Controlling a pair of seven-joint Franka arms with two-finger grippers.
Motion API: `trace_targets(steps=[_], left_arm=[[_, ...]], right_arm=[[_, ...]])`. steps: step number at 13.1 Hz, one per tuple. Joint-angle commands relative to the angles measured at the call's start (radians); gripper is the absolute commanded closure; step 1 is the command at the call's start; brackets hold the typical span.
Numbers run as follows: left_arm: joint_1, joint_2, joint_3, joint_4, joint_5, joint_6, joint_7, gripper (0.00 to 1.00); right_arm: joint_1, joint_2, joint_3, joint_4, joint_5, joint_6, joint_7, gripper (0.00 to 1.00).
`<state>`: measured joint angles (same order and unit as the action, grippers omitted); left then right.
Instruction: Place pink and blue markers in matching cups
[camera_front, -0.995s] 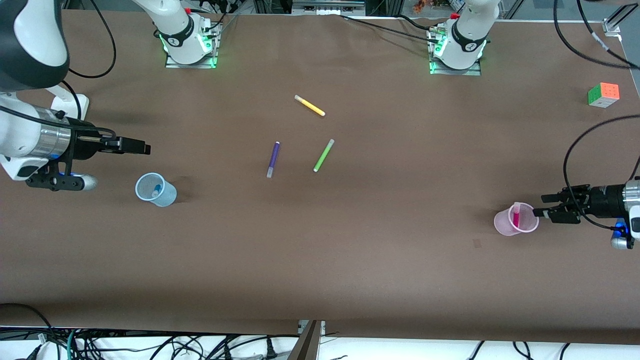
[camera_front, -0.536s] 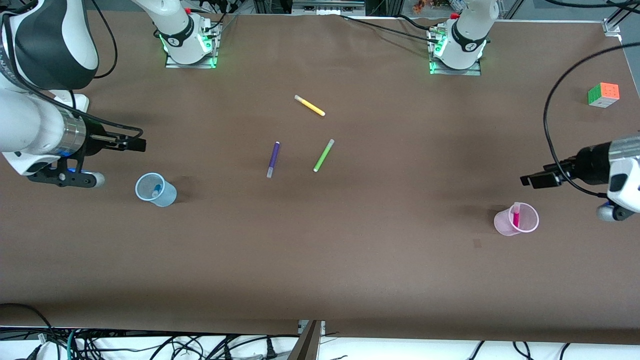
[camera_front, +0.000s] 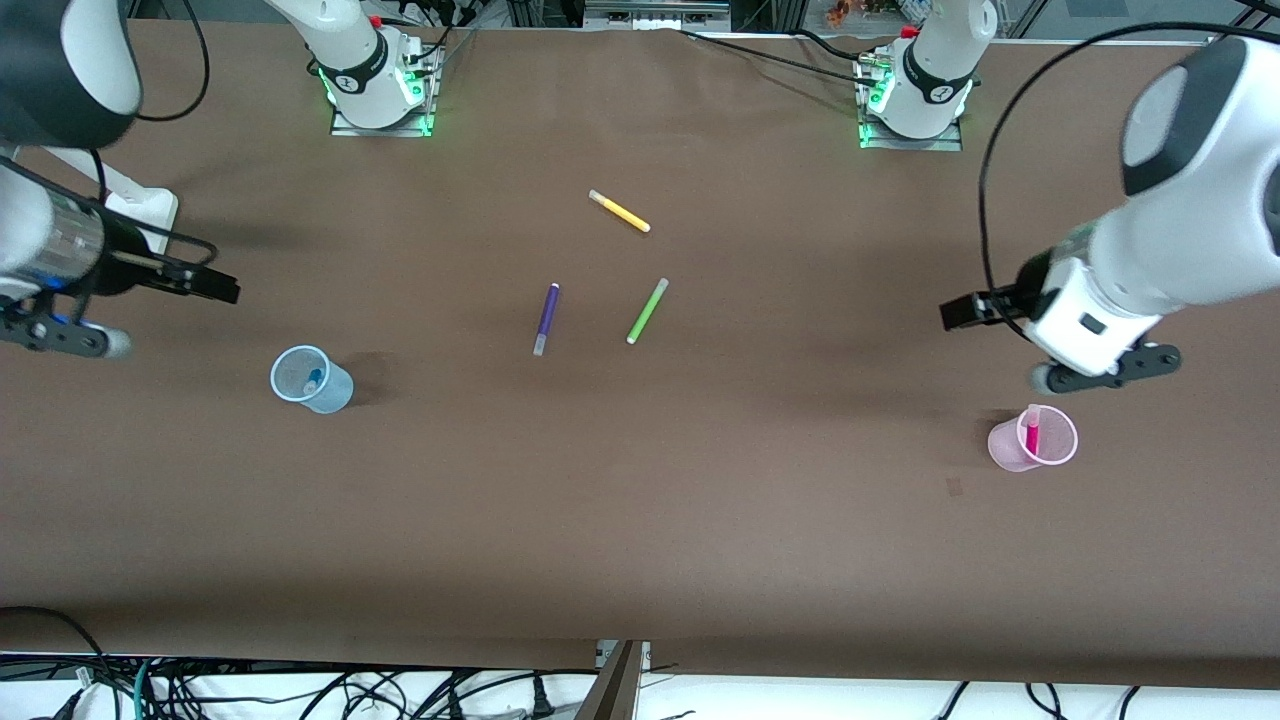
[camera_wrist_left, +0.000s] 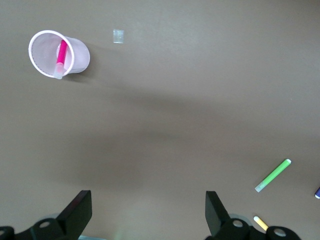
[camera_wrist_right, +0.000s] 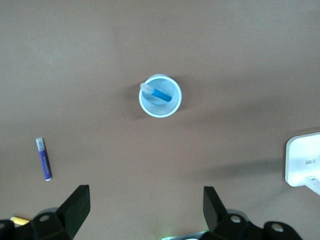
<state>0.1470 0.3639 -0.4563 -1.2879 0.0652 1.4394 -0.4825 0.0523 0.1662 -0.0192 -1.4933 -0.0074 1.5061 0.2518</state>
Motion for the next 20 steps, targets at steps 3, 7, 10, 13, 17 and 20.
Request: trace_targets(steps=[3, 7, 10, 13, 17, 20], left_arm=[[-0.014, -0.028, 0.016, -0.028, 0.021, -0.017, 0.01, 0.0], [-0.021, -0.051, 0.022, -0.044, 0.021, -0.022, 0.016, 0.0], [-0.133, -0.092, 0.127, -0.065, 0.016, -0.022, 0.025, 0.0], [-0.185, -0.192, 0.199, -0.216, 0.002, 0.073, 0.097, 0.0], [-0.185, -0.33, 0.226, -0.431, -0.001, 0.241, 0.249, 0.0], [-0.188, -0.394, 0.226, -0.539, -0.001, 0.331, 0.272, 0.0]], right_arm=[[-0.071, -0.183, 0.013, -0.125, -0.011, 0.019, -0.105, 0.0], [-0.089, -0.189, 0.013, -0.119, -0.012, -0.007, -0.287, 0.0], [-0.086, -0.168, 0.008, -0.104, -0.019, -0.017, -0.286, 0.0], [-0.085, -0.152, 0.008, -0.082, -0.031, -0.018, -0.287, 0.0], [-0.085, -0.14, 0.008, -0.073, -0.031, -0.018, -0.287, 0.0], [-0.083, -0.139, 0.01, -0.07, -0.031, -0.018, -0.284, 0.0]])
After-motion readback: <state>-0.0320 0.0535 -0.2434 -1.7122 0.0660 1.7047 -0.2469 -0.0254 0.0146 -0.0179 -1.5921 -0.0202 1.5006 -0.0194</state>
